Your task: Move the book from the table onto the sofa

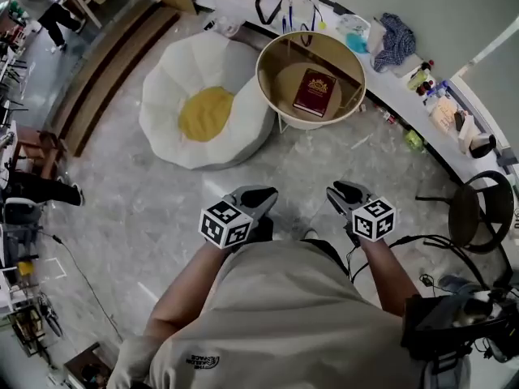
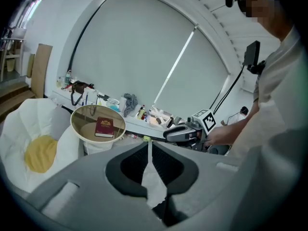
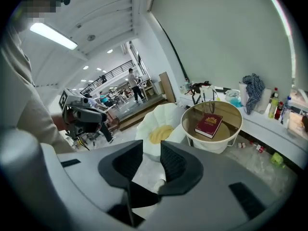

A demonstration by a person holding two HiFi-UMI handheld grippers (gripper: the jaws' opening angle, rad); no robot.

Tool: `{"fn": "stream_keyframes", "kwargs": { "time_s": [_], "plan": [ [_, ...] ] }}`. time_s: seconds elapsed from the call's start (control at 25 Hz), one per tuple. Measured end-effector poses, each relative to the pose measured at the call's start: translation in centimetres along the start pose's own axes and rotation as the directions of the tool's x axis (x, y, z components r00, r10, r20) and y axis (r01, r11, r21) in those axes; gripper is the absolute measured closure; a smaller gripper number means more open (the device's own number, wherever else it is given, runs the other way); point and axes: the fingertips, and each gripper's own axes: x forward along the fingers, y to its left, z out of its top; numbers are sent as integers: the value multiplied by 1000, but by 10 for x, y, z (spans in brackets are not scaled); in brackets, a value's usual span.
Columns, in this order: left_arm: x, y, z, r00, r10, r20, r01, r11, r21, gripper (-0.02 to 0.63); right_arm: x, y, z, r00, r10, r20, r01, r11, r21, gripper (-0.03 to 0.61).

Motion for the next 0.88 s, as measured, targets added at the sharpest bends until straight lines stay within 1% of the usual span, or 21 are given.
{"fn": "stream_keyframes", "kwargs": {
  "time_s": [0.16, 0.32, 0.4, 0.52, 0.6, 0.72, 0.88],
  "plan": [
    [-16, 62, 27, 997, -65, -42, 66, 997, 28, 603, 46, -1, 31, 996, -87, 14, 86, 994, 63, 459],
    [-25, 116, 37, 989, -107, -99, 114, 991, 65, 597, 85, -5, 54, 985, -167, 37, 160, 977, 139, 459],
    [-22, 137, 37, 986, -125, -109, 131, 990, 52, 576, 100, -7, 55, 982, -190, 21, 184, 967, 174, 459],
    [-12, 162, 42, 985, -138, -100, 140, 990, 10, 556, 113, -13, 54, 977, -212, -15, 211, 955, 211, 459],
    [-1, 176, 47, 986, -140, -93, 139, 990, -19, 545, 119, -28, 58, 972, -231, -31, 232, 946, 225, 459],
    [17, 193, 51, 985, -139, -103, 134, 989, -56, 531, 131, -57, 63, 970, -240, -36, 241, 930, 279, 459],
    [51, 224, 62, 983, -118, -143, 108, 991, -73, 525, 151, -117, 70, 967, -252, -27, 245, 904, 351, 459]
  ]
}}
